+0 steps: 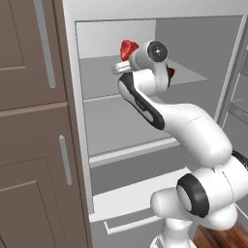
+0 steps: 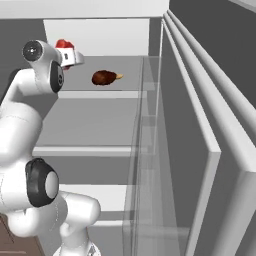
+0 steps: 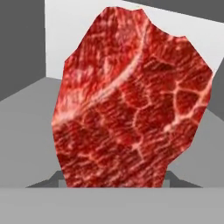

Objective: Place the steak on the counter behind the older steak on the same shelf of the fridge to maintain FIFO order. Close the fridge door when finished.

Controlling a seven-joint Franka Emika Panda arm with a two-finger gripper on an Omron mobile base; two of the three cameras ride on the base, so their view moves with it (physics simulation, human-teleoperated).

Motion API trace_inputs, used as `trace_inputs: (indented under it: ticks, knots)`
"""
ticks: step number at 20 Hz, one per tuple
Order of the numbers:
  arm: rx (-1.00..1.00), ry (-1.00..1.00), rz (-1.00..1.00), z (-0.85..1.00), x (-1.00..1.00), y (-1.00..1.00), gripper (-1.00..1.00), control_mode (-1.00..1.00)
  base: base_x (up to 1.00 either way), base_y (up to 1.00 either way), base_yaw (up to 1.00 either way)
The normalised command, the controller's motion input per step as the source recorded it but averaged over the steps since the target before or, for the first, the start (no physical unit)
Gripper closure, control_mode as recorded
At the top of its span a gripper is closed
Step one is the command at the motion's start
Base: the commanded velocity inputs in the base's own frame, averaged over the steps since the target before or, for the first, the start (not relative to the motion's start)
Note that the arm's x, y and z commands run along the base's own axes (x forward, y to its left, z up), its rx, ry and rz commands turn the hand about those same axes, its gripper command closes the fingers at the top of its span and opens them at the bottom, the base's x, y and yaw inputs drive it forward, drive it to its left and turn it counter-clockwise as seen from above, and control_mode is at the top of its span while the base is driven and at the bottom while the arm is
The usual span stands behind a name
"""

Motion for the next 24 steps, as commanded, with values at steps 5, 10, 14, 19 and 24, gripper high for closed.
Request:
trace_inputs:
  ticks: [5, 10, 14, 19, 24]
  knots:
    - [0.00, 0.09, 0.00, 0.00, 0.60, 0.00, 1.00, -1.00, 0.00, 0.00, 0.00]
    - [0.00, 0.04, 0.00, 0.00, 0.53, 0.00, 1.00, -1.00, 0.00, 0.00, 0.00]
    - [0.00, 0.00, 0.00, -0.07, 0.27, 0.00, 1.00, -1.00, 0.00, 0.00, 0.00]
    - [0.00, 0.00, 0.00, -0.26, 0.06, 0.00, 1.00, -1.00, 0.00, 0.00, 0.00]
    - [0.00, 0.00, 0.00, -0.33, 0.04, 0.00, 1.00, -1.00, 0.00, 0.00, 0.00]
